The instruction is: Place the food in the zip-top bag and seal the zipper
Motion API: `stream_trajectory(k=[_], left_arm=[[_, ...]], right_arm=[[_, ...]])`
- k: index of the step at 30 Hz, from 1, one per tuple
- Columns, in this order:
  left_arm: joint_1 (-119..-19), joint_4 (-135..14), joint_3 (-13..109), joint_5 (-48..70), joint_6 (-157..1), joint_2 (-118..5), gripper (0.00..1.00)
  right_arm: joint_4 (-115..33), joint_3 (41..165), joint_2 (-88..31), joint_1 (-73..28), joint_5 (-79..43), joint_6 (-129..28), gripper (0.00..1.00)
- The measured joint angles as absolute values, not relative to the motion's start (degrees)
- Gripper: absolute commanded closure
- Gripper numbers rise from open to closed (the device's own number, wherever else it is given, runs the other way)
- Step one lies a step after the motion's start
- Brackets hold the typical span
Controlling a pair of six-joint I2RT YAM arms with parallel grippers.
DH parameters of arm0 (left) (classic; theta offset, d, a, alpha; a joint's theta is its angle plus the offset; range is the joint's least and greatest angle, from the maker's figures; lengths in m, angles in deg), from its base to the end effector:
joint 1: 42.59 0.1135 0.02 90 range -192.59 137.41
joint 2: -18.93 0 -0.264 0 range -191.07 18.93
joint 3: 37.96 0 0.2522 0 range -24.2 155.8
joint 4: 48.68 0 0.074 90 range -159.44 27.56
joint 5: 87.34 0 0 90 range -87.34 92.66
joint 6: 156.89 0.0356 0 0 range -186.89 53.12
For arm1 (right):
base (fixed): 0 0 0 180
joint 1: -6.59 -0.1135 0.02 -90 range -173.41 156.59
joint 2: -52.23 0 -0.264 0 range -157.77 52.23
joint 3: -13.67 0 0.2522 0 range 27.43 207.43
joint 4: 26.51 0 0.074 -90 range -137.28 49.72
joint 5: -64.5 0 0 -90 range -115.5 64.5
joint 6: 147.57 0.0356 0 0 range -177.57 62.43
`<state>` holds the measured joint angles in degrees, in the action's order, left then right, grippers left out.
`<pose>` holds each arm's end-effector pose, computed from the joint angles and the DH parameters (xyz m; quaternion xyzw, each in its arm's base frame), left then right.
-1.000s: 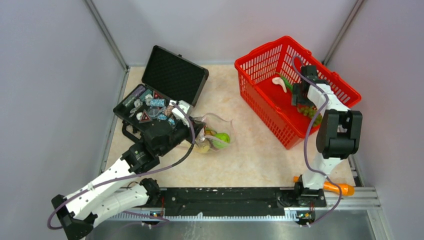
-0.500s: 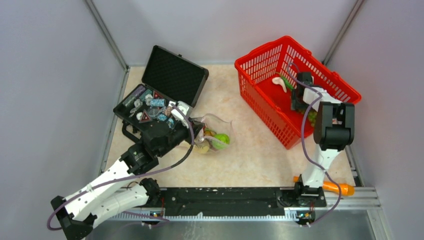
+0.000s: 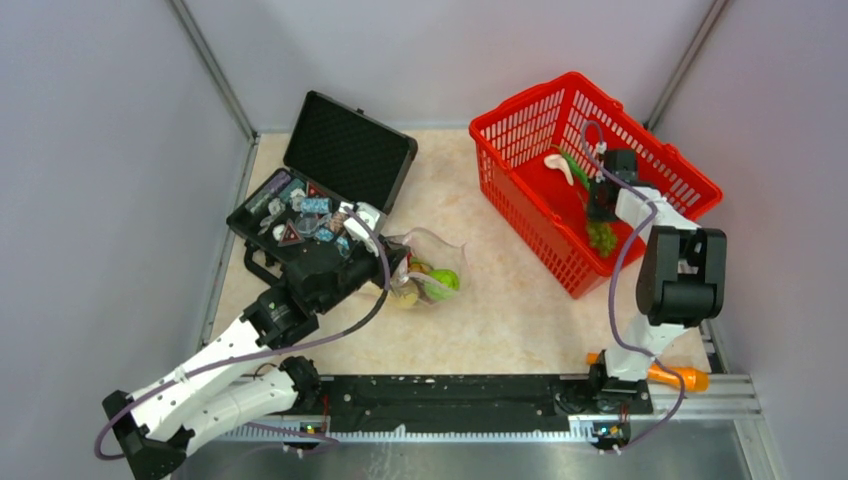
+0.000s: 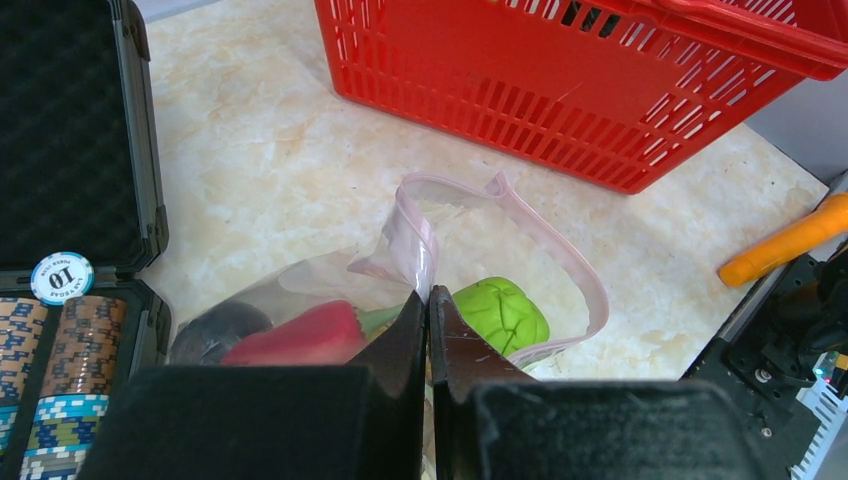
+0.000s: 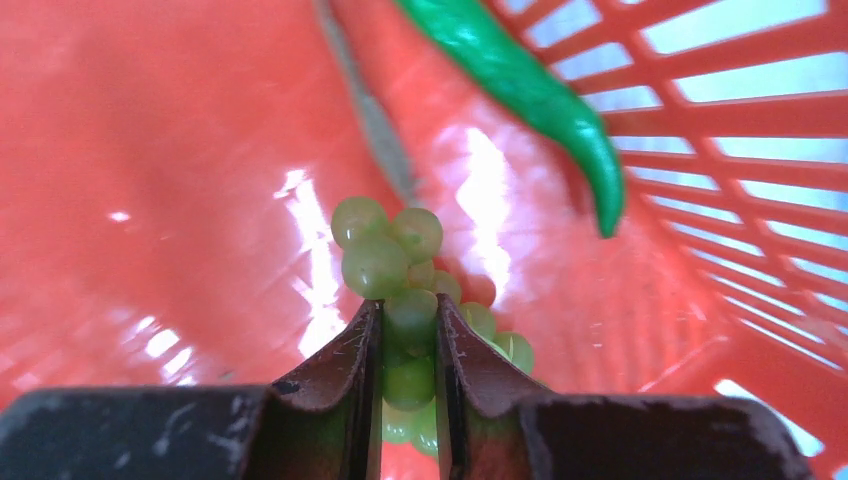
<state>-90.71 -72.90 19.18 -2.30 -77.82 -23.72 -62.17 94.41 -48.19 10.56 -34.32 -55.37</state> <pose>0.1211 -0.1304 0.3370 0.2171 0.7328 -0.2886 0.5767 0.3660 -0.0309 0.1984 0.0741 0.9492 -0.0780 0.2958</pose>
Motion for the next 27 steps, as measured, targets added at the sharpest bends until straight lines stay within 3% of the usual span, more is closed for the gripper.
stream_trajectory(k=[5, 7, 9, 10, 13, 17, 21, 22, 27], left_arm=[[-90.7, -72.7, 19.2, -2.3, -77.8, -24.2, 1.0], [-90.7, -72.7, 19.2, -2.3, -77.8, -24.3, 1.0], [-90.7, -72.7, 19.2, -2.3, -77.9, -24.4, 1.0], [-90.7, -72.7, 19.2, -2.3, -77.9, -24.4, 1.0], [-90.7, -72.7, 19.2, -2.3, -77.9, -24.5, 1.0], [-90.7, -72.7, 19.2, -2.3, -77.9, -24.5, 1.0], [-90.7, -72.7, 19.2, -2.3, -77.9, -24.6, 1.0], [-90.7, -72.7, 19.2, -2.3, -77.9, -24.7, 1.0], [-90.7, -72.7, 19.2, -2.3, -77.9, -24.8, 1.0]], right_arm=[[-62.6, 93.8, -43.8, 10.6, -24.0, -53.8, 1.0], [-62.3, 92.9, -41.8, 10.6, -20.9, -53.1, 0.9], [-62.4, 92.2, -40.2, 10.6, -19.3, -52.5, 0.89], [-62.6, 92.2, -39.7, 10.6, -19.2, -52.4, 0.81], [-62.9, 92.2, -39.5, 10.6, -19.0, -52.2, 0.75], [-65.1, 93.0, -40.3, 10.6, -17.3, -52.6, 0.74], [-67.8, 98.4, -47.0, 10.6, -14.7, -53.3, 0.41], [-68.1, 99.3, -48.5, 10.6, -14.4, -53.3, 0.19], [-70.4, 100.6, -53.2, 10.6, -13.6, -54.6, 0.13]])
